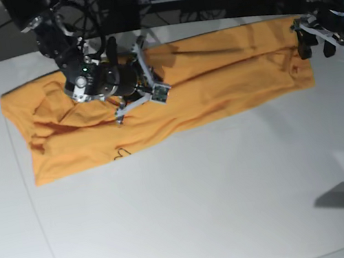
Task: Fold the T-shirt properly
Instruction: 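Lift the hem end with the right gripper and carry it toward the left gripper, then lay the hem end over the collar end, bringing both grippers together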
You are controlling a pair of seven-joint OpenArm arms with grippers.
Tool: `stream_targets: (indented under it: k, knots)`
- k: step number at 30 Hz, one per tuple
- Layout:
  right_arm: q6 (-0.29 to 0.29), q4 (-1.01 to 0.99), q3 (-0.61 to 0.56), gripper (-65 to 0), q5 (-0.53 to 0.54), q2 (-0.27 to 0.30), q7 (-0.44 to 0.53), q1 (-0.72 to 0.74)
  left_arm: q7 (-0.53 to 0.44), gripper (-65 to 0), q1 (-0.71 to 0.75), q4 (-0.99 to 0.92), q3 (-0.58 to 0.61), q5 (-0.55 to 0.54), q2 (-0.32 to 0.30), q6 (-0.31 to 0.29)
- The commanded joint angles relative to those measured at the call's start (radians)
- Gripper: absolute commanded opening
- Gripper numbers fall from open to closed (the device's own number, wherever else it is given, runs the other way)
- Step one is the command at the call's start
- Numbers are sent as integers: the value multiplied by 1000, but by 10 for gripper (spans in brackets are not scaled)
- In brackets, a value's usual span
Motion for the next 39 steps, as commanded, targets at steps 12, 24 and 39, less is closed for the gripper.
stream_targets:
  k: [12,24,39]
  knots:
    - [-3,-144,11,-621,3,31,112,24,-17,-255,-78,-178,-40,-18,-23,-4]
    - [-3,-137,11,-622,3,32,110,24,-16,-255,-158,-333,89,-17,-37,-4]
    - [-3,-137,13,-622,3,32,107,37,-14,-650,-135,-336,204,-20,-37,-84]
